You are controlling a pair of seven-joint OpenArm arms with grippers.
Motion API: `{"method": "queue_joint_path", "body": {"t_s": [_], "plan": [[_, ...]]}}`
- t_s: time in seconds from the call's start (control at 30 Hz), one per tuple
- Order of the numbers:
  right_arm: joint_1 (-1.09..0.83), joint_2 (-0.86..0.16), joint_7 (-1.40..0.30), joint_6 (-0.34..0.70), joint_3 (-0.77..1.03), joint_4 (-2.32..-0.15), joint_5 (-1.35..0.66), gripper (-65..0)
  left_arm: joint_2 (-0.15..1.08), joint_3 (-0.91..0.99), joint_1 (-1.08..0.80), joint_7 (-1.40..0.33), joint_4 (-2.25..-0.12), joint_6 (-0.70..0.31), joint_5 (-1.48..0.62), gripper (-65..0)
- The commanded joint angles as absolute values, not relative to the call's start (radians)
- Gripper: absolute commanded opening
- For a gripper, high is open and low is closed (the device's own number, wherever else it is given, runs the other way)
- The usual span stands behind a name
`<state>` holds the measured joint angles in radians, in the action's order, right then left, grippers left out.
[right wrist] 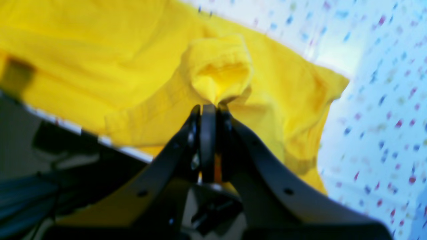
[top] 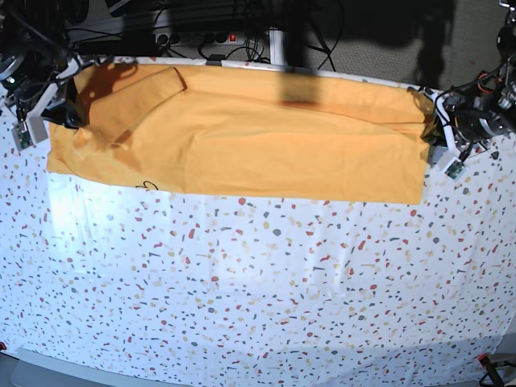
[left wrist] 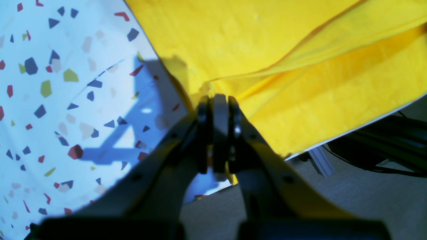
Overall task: Fold the T-shirt properly
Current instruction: 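Release the shirt and move both grippers to the folded edge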
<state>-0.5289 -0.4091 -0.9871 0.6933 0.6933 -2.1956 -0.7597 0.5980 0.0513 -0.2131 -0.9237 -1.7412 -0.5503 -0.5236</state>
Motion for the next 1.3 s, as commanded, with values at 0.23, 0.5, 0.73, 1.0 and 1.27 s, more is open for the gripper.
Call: {"method": "queue_joint_path", "body": {"t_s": [0.23, 0.5, 0.73, 1.0, 1.27], "plan": [[-0.387, -0.423, -0.969, 0.698, 0.700, -1.987, -0.770, -65.0, 0.615, 0.059, -0.205, -0.913, -1.757, -0.550, -0.520, -65.0], [-0.301, -0.424, -0.963, 0.698, 0.700, -1.673, -0.762, -65.0, 0.615, 0.059, -0.205, -0.912, -1.757, -0.550, -0.513, -65.0], [-0.209, -0.435, -0.931, 0.698, 0.700, -1.477, -0.680, -65.0, 0.615, 0.059, -0.205, -0.913, -1.757, -0.550, -0.513, -65.0], [-0.178, -0.494, -0.910, 0.698, 0.700, -1.396, -0.605, -65.0, 0.613, 0.059, -0.205, -0.921, -1.757, -0.550, -0.512, -65.0], [-0.180, -0.490, -0.944, 0.698, 0.700, -1.396, -0.606, -42.5, 0.613, 0.059, -0.205, -0.921, -1.757, -0.550, -0.512, -65.0]]}}
